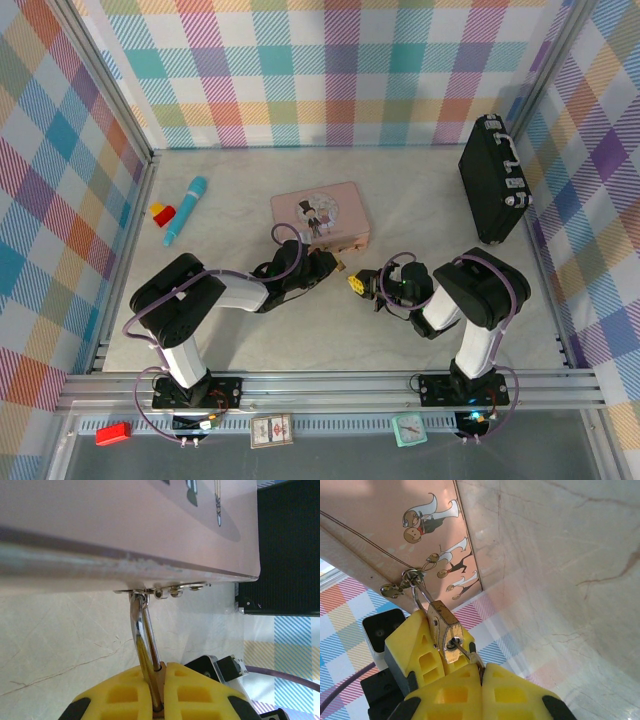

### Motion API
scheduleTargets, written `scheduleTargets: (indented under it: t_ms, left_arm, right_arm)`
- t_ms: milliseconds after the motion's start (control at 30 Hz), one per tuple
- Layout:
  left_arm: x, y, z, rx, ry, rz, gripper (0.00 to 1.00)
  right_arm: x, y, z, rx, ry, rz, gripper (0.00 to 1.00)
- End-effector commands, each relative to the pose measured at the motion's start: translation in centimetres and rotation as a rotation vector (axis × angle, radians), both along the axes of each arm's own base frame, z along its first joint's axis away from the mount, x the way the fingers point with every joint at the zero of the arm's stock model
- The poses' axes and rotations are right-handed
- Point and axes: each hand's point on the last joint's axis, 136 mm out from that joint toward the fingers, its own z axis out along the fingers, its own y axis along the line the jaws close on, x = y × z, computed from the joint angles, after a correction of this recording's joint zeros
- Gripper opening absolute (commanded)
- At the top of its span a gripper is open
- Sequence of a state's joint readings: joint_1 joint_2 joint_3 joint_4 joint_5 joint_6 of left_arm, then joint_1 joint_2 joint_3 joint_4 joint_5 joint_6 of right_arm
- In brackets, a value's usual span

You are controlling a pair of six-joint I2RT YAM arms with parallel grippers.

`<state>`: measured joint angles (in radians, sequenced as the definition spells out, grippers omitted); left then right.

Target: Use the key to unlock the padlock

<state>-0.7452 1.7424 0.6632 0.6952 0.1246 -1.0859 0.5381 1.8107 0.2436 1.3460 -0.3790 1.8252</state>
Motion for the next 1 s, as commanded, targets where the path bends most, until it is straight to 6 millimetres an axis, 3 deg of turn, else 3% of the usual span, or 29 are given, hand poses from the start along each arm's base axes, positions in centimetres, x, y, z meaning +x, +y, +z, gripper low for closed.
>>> scheduleTargets:
  t_ms: [0,333,967]
  left_arm:
    - [-0.3,-1.8,5.1,-0.151,-0.089,-0.038,0.06]
    - [0.0,-2.3,5.2,-0.165,-0.093,-0.040,0.06]
    - [-0.2,-2.4,5.2,-0.165,-0.094,-0.046,0.06]
  right_arm:
    - [1.0,0.5,1.7,0.045,-0.051,-0.013,0.00]
    - [1.1,1.2,3.0,0.068,-0.082,-0.011,0.00]
    - [1.1,1.5,3.8,0.078,-0.104,-0.002,0.00]
